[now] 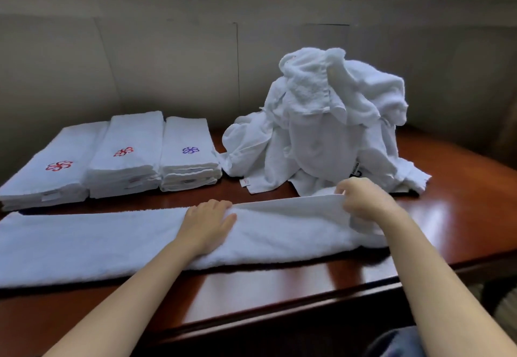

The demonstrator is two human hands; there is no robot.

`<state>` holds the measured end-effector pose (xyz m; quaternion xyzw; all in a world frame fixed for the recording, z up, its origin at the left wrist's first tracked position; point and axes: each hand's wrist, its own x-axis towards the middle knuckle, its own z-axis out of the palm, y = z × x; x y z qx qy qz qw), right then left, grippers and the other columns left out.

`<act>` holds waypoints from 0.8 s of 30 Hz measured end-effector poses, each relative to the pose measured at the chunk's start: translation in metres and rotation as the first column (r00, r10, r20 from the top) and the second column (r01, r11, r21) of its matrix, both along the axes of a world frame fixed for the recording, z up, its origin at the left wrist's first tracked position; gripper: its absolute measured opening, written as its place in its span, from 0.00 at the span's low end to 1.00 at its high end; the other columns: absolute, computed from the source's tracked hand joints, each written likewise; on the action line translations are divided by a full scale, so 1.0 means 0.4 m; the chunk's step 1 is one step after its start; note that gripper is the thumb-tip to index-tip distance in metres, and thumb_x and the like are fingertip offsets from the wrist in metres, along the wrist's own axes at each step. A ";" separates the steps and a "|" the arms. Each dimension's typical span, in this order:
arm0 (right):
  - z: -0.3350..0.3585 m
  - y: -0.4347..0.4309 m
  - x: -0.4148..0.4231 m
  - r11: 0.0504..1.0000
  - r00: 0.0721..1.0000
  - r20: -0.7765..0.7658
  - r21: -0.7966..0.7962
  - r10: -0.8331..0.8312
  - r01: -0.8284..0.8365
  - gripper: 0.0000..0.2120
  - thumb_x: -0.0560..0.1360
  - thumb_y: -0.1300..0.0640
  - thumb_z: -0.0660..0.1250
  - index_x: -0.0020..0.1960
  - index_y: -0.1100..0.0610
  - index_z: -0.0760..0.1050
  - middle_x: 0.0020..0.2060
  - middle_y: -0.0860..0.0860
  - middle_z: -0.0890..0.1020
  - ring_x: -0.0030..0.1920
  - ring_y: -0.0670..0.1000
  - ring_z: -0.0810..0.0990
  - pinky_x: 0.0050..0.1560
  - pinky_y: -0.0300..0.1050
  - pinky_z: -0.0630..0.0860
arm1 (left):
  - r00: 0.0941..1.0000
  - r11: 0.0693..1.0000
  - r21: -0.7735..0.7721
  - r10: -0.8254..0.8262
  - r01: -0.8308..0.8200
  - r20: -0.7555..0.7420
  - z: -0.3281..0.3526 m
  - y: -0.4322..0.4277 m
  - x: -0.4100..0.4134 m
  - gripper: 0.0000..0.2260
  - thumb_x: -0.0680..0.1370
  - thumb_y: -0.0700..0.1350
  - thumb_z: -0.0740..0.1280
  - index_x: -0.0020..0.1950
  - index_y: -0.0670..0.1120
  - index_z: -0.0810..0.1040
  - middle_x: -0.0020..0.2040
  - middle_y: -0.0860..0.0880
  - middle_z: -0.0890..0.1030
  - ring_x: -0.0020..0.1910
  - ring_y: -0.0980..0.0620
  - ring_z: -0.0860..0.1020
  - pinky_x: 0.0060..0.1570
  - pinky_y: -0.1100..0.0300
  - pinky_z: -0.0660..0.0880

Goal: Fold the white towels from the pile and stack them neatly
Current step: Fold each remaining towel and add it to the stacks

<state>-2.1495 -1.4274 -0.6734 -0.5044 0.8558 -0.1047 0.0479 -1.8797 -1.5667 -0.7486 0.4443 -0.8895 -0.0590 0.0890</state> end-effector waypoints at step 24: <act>-0.108 -0.003 -0.129 0.922 0.864 0.439 -0.167 -0.247 0.348 0.13 0.77 0.52 0.63 0.39 0.60 0.69 0.34 0.51 0.72 0.39 0.54 0.71 0.35 0.45 0.63 | 0.989 0.990 0.068 0.116 -0.122 0.091 -0.021 -0.030 0.054 0.25 0.81 0.60 0.48 0.77 0.53 0.57 0.77 0.49 0.59 0.75 0.51 0.57 0.74 0.54 0.52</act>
